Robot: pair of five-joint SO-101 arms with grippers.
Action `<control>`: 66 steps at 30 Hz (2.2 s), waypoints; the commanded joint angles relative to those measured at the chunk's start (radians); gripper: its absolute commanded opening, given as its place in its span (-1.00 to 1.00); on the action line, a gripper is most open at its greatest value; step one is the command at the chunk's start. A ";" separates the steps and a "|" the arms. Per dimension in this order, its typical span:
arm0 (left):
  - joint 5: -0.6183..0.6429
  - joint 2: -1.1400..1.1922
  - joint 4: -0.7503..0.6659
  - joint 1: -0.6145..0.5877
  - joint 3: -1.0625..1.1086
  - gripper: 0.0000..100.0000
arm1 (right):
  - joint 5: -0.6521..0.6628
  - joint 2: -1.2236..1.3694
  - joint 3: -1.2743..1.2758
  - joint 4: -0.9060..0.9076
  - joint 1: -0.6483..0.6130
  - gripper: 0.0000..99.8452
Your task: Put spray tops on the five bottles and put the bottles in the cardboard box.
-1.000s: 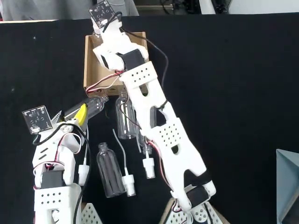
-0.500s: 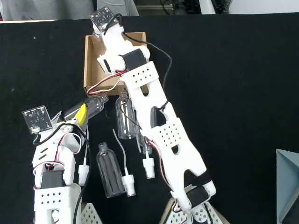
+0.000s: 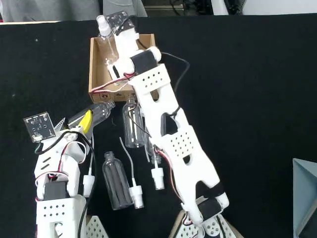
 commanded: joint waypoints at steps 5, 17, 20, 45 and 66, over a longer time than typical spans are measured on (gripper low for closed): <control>-0.008 -0.005 0.003 -0.007 0.025 -0.50 | -0.011 -0.117 -0.056 0.035 -0.002 -0.45; -0.008 -0.005 0.003 -0.007 0.025 -0.50 | -0.011 -0.179 0.005 0.037 0.002 -0.61; -0.008 -0.005 0.003 -0.005 0.025 -0.50 | -0.011 -0.255 0.124 0.037 0.002 -0.59; -0.008 -0.003 0.003 -0.002 0.025 -0.50 | -0.265 -0.636 0.727 0.028 -0.081 -0.57; -0.008 -0.003 0.000 -0.002 0.025 -0.50 | -0.514 -0.636 1.127 -0.232 -0.098 -0.57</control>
